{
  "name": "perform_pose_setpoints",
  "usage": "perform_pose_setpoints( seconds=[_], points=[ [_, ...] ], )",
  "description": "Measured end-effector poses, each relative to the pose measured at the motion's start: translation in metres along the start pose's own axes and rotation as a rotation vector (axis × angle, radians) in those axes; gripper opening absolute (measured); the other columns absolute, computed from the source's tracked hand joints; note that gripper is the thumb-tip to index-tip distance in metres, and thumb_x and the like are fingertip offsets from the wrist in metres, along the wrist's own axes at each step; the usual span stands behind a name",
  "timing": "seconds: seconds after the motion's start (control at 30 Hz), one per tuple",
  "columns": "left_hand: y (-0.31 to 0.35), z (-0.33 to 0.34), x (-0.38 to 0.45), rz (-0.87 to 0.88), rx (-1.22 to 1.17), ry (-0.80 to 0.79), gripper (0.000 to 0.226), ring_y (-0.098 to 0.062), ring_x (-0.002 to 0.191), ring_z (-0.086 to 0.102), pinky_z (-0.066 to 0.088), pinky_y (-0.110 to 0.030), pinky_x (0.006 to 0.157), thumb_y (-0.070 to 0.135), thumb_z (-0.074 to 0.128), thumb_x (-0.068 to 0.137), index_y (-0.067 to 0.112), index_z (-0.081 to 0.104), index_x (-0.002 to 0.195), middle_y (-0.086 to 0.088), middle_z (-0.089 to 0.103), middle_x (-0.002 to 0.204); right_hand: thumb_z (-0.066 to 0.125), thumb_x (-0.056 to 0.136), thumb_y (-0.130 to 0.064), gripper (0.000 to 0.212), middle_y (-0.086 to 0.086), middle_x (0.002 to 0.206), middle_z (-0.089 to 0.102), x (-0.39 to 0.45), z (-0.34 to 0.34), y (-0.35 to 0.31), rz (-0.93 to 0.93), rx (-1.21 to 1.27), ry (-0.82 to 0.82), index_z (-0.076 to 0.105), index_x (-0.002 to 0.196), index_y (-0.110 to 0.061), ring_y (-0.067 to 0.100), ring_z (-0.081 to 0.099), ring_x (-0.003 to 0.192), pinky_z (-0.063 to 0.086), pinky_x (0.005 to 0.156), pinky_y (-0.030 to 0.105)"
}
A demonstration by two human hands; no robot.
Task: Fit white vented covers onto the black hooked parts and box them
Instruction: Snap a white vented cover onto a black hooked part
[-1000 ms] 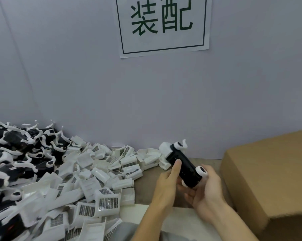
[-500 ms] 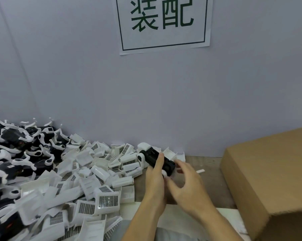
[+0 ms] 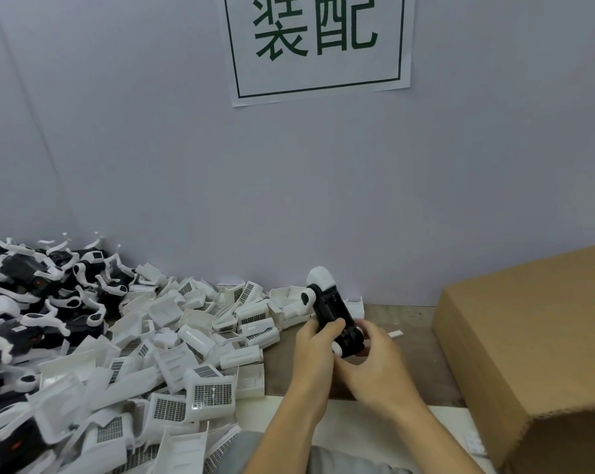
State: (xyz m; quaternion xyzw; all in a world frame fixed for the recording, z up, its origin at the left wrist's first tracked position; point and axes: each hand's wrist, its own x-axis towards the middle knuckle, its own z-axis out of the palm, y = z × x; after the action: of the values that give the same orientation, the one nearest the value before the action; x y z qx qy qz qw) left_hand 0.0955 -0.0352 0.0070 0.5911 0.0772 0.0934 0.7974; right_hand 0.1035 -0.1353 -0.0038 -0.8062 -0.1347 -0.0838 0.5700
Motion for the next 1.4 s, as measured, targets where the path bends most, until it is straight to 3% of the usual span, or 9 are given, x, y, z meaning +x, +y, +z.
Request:
perform_pose_setpoints(
  seconds=[0.13,0.33,0.5,0.67,0.77,0.93,1.13,1.27,1.4],
  points=[
    [0.001,0.005,-0.003,0.133,0.06,-0.071,0.013,-0.015,0.093,0.074,0.057,-0.023,0.074,0.023,0.064,0.096,0.019,0.074,0.104,-0.004,0.078,0.098,0.077,0.074,-0.022,0.027,-0.012,0.085,0.074,-0.001,-0.002,-0.001,0.014,-0.023,0.0,0.066,0.098,-0.03,0.0,0.068,0.08,0.056,0.067,0.021],
    [-0.003,0.006,-0.002,0.192,0.118,-0.003,0.016,-0.013,0.088,0.074,0.054,-0.016,0.069,0.026,0.063,0.098,0.015,0.071,0.106,-0.003,0.078,0.093,0.072,0.065,-0.028,0.011,-0.011,0.066,0.071,-0.001,-0.01,-0.005,-0.024,-0.051,-0.036,0.07,0.076,-0.025,0.005,0.067,0.059,0.047,0.048,0.016],
    [-0.004,0.001,0.002,0.193,0.169,0.019,0.012,-0.01,0.091,0.073,0.055,-0.017,0.07,0.024,0.067,0.095,0.021,0.072,0.105,0.002,0.078,0.096,0.072,0.077,-0.019,0.025,-0.019,0.087,0.075,-0.004,-0.006,-0.003,-0.025,-0.042,-0.127,0.069,0.097,-0.032,-0.002,0.07,0.08,0.059,0.073,0.024],
    [-0.006,-0.002,0.006,0.309,0.354,0.105,0.023,-0.007,0.099,0.069,0.054,-0.023,0.087,0.012,0.068,0.092,0.033,0.066,0.101,0.017,0.075,0.093,0.054,0.092,-0.002,0.067,-0.016,0.146,0.046,0.0,-0.004,-0.001,0.019,0.121,-0.074,0.034,0.153,-0.023,0.004,0.04,0.139,0.039,0.112,0.026],
    [-0.012,-0.001,0.003,0.395,0.668,-0.019,0.025,-0.012,0.108,0.066,0.046,-0.05,0.103,0.018,0.059,0.094,0.035,0.064,0.112,0.017,0.073,0.103,0.073,0.088,-0.017,0.061,-0.014,0.131,0.06,0.004,-0.009,-0.002,0.046,0.358,0.06,0.045,0.141,-0.028,-0.002,0.055,0.122,0.05,0.081,0.011],
    [-0.01,0.005,-0.005,0.449,0.944,-0.185,0.036,-0.007,0.109,0.062,0.042,-0.046,0.104,0.015,0.051,0.092,0.036,0.059,0.12,0.02,0.07,0.107,0.087,0.074,-0.02,0.033,-0.005,0.078,0.073,0.009,-0.013,-0.001,0.07,0.47,0.281,0.064,0.098,-0.021,-0.002,0.069,0.069,0.048,0.053,0.008],
    [-0.008,0.007,-0.008,0.432,0.964,-0.189,0.036,-0.01,0.111,0.06,0.037,-0.045,0.105,0.018,0.052,0.094,0.035,0.054,0.125,0.019,0.069,0.11,0.088,0.071,-0.021,0.027,-0.011,0.076,0.074,0.009,-0.015,0.001,0.043,0.457,0.322,0.069,0.091,-0.018,0.001,0.07,0.068,0.049,0.053,0.009],
    [-0.012,0.005,-0.004,0.437,0.901,-0.108,0.028,-0.017,0.097,0.059,0.042,-0.048,0.099,0.014,0.053,0.091,0.036,0.038,0.098,0.022,0.063,0.091,0.084,0.077,-0.018,0.026,-0.011,0.079,0.074,0.008,-0.013,0.0,0.002,0.53,0.231,0.065,0.095,-0.022,0.0,0.07,0.074,0.049,0.058,0.009],
    [-0.006,0.006,-0.001,0.387,0.546,0.083,0.017,-0.017,0.096,0.066,0.051,-0.04,0.09,0.016,0.058,0.098,0.032,0.062,0.103,0.011,0.072,0.096,0.069,0.089,-0.036,0.028,-0.021,0.107,0.068,0.006,-0.008,0.002,0.049,0.612,0.067,0.056,0.111,-0.047,-0.003,0.063,0.105,0.051,0.085,0.021]
  ],
)
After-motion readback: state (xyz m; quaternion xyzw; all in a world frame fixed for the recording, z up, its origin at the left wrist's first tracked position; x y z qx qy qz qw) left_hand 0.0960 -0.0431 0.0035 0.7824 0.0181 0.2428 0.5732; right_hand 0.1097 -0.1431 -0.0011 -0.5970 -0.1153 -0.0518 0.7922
